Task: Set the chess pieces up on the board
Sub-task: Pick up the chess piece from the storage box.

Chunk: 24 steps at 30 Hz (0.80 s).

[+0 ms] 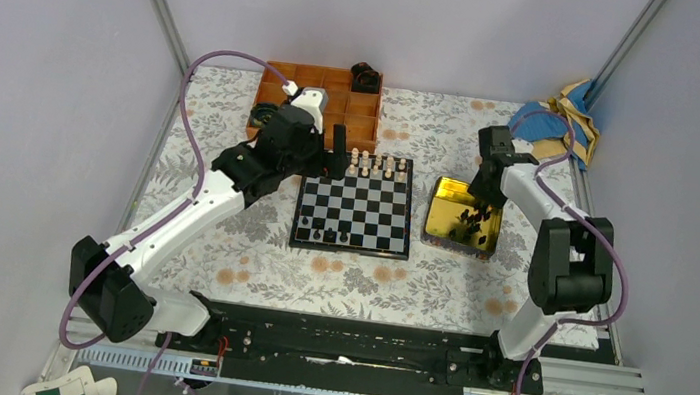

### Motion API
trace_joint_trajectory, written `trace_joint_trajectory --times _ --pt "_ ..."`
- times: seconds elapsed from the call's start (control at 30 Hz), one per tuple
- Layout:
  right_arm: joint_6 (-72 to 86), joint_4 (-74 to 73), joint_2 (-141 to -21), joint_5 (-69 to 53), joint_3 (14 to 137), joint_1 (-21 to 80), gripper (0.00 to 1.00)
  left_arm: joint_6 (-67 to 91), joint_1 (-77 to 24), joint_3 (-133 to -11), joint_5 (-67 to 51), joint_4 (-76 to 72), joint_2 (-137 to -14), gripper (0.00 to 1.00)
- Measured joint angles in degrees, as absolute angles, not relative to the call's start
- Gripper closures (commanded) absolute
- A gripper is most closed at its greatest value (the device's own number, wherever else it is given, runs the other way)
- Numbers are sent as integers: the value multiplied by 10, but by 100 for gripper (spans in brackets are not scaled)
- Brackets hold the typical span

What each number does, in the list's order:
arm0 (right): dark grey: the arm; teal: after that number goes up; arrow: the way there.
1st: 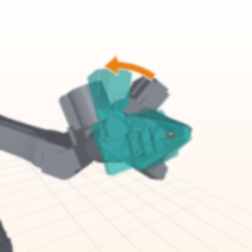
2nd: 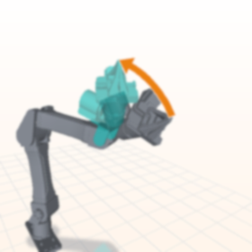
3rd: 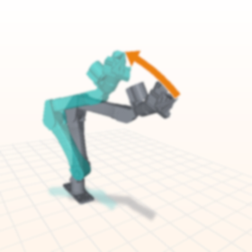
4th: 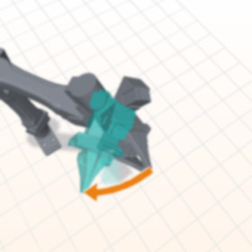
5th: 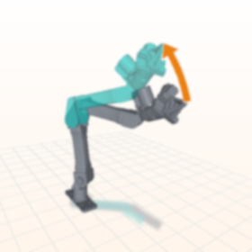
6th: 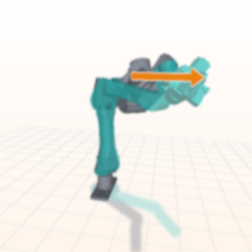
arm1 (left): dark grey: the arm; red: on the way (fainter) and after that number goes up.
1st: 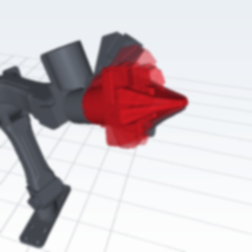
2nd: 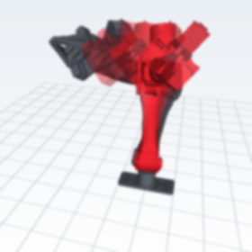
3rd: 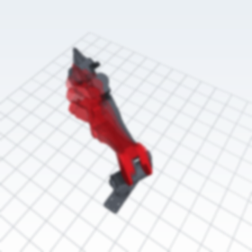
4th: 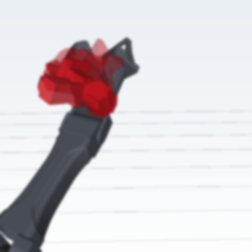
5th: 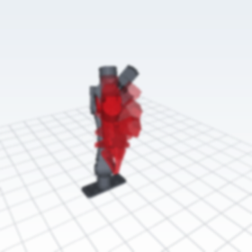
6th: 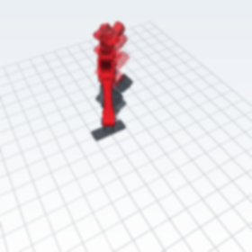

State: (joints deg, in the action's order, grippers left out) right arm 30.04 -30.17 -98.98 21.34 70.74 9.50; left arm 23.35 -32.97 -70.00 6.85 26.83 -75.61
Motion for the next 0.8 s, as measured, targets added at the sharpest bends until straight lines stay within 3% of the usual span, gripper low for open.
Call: trace_joint_trajectory --times 0.8 --pt "305 -290 -1042 213 707 76 63 209 -330 -696 76 270 -755 1"
